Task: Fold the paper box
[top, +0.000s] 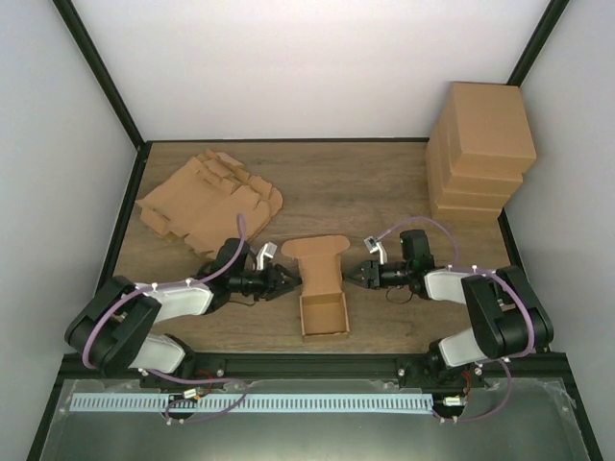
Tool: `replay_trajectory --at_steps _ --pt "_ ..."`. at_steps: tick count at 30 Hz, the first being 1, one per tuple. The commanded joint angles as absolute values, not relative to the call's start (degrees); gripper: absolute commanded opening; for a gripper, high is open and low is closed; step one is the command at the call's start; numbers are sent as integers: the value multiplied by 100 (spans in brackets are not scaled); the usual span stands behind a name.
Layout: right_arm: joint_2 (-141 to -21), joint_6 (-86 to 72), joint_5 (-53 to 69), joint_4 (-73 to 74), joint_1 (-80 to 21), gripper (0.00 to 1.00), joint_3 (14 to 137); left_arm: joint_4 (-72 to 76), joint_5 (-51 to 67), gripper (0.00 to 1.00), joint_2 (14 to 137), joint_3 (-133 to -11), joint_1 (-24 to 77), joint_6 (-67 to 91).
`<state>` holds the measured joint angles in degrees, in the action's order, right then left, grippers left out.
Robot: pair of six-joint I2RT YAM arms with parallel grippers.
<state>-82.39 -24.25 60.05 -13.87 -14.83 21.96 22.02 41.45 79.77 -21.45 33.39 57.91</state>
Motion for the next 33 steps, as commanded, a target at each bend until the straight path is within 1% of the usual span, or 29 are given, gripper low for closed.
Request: replay_trajectory --at_steps 1,13,21,24,28,33 --pt "-8358 -2606 6273 -1812 -1628 44 2418 2551 4215 43 8036 -2345 3401 5744" --pt "-8704 -2820 6258 -2330 -1953 42 2429 2834 4206 42 8306 -2373 3496 5731" --pt "-8999 -3017 6323 -2700 -2093 39 2446 3012 4198 28 8302 -2373 3525 5676" --pt "-9054 -3078 6348 -2794 -2126 36 2430 3012 4176 24 8261 -2388 3531 5632" --pt "-9022 -3030 6393 -2818 -2135 30 2455 3017 4168 17 8221 -2408 3559 5584" --pt "-8930 -2671 6426 -2514 -2152 20 2579 3045 4212 16 8161 -2458 3577 5404"
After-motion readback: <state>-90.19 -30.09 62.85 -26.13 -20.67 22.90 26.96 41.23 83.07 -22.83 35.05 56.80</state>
